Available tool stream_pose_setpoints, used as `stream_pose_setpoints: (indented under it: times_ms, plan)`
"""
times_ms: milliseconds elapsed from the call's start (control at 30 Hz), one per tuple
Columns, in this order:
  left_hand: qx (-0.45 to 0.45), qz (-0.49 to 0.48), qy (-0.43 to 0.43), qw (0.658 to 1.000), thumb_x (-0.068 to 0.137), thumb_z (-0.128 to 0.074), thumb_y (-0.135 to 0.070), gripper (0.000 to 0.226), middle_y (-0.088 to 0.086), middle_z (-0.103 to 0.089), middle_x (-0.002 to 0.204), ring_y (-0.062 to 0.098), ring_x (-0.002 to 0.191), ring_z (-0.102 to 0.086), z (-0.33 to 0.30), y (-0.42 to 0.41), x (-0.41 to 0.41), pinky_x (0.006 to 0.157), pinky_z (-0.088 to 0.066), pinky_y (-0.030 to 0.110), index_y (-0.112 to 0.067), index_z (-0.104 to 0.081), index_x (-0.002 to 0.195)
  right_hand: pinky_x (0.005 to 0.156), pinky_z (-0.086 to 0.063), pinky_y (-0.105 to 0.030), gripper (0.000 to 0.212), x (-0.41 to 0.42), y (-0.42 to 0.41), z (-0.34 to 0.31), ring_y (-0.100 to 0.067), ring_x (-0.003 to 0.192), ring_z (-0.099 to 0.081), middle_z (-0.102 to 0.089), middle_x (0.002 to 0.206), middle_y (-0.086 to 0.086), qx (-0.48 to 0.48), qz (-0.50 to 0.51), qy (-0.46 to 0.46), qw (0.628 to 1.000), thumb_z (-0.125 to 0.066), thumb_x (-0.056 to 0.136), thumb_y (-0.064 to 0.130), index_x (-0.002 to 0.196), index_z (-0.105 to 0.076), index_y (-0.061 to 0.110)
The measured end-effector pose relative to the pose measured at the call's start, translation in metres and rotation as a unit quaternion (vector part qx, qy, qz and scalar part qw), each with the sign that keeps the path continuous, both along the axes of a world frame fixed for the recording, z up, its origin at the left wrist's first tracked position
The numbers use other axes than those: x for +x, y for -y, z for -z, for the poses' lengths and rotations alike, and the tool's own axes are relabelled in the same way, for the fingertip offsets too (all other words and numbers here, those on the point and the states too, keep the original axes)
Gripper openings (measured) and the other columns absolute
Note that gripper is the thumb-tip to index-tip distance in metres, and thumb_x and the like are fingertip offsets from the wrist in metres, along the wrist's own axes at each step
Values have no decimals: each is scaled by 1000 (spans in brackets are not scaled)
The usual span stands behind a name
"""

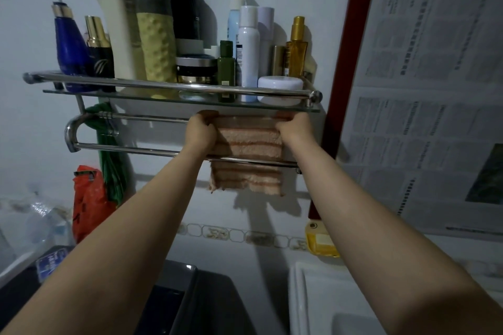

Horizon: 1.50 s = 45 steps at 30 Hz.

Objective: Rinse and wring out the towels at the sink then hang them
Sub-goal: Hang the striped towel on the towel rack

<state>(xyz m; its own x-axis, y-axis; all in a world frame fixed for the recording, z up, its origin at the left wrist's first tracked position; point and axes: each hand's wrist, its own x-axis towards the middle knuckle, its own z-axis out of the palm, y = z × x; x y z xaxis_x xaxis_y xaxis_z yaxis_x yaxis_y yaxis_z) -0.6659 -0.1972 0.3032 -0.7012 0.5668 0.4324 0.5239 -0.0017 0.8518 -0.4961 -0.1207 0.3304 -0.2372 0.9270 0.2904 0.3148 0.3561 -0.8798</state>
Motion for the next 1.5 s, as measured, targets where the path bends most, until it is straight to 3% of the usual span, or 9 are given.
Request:
stream_pose_setpoints:
  times_ms: [133, 300, 567, 767, 900, 1000, 1167, 1367, 1500]
  plan:
    - [-44, -35, -47, 997, 89, -42, 8, 46, 13, -60, 127, 30, 119, -54, -4, -1, -7, 100, -45, 38, -10, -58, 128, 98, -44, -47, 16, -4, 4, 2, -34, 105, -59, -67, 107, -11, 42, 32, 23, 998, -52, 87, 18, 92, -66, 20]
    - [-96, -60, -162, 980, 89, -55, -4, 38, 12, -62, 121, 31, 109, -59, 0, 2, -12, 91, -50, 41, -16, -59, 125, 102, -30, -42, 27, -6, 5, 6, -28, 111, -55, -65, 113, -7, 185, 116, 255, 942, -48, 94, 13, 112, -64, 24]
    - [-237, -170, -284, 913, 94, -49, -24, 27, 17, -47, 125, 40, 114, -43, -2, 0, -14, 90, -44, 43, -27, -61, 119, 107, -30, -45, 22, -6, 6, 6, -31, 114, -52, -61, 118, -12, 237, 129, 313, 911, -46, 94, 7, 113, -57, 12]
    - [-173, -149, -441, 868, 90, -55, -29, 29, 9, -60, 117, 31, 108, -52, 17, 2, -3, 92, -39, 40, -18, -62, 117, 111, 0, -64, 43, 3, 21, 27, -24, 126, -43, -50, 133, -3, 360, 10, 403, 842, -39, 89, 10, 130, -49, 19]
    - [-119, -128, -421, 890, 100, -38, -39, 37, 10, -62, 113, 30, 105, -55, 24, -2, 11, 91, -41, 40, -14, -63, 111, 113, 11, -56, 48, 17, 12, 20, -26, 124, -47, -50, 136, -6, 345, 6, 458, 819, -37, 89, 14, 135, -45, 15]
    - [-115, -128, -408, 897, 100, -32, -44, 42, 9, -61, 115, 29, 110, -53, 28, -7, 24, 91, -40, 40, -17, -61, 115, 118, 6, -49, 42, 26, 10, 17, -26, 115, -53, -58, 124, -8, 351, 11, 452, 820, -36, 89, 15, 130, -45, 13]
    - [-86, -122, -368, 918, 101, -34, -40, 39, 12, -56, 120, 29, 114, -49, 38, -7, 41, 95, -38, 39, -14, -59, 114, 115, 3, -58, 47, 35, 10, 26, -31, 126, -41, -45, 136, -10, 366, -24, 455, 811, -36, 91, 15, 138, -37, 13]
    - [44, -68, -432, 898, 82, -55, -21, 28, 8, -61, 111, 25, 100, -54, 67, 1, 112, 83, -39, 34, -14, -64, 107, 117, -18, -44, 34, 74, -2, 67, -25, 136, -35, -46, 141, -7, 427, -64, 225, 874, -45, 93, 17, 125, -55, 14]
    - [99, 12, -438, 894, 82, -60, -10, 19, 7, -63, 99, 27, 85, -58, 99, -8, 181, 69, -44, 40, -9, -65, 100, 106, -35, -31, 32, 133, -11, 109, -21, 125, -45, -53, 130, -9, 407, -41, 119, 905, -48, 90, 11, 120, -58, 10]
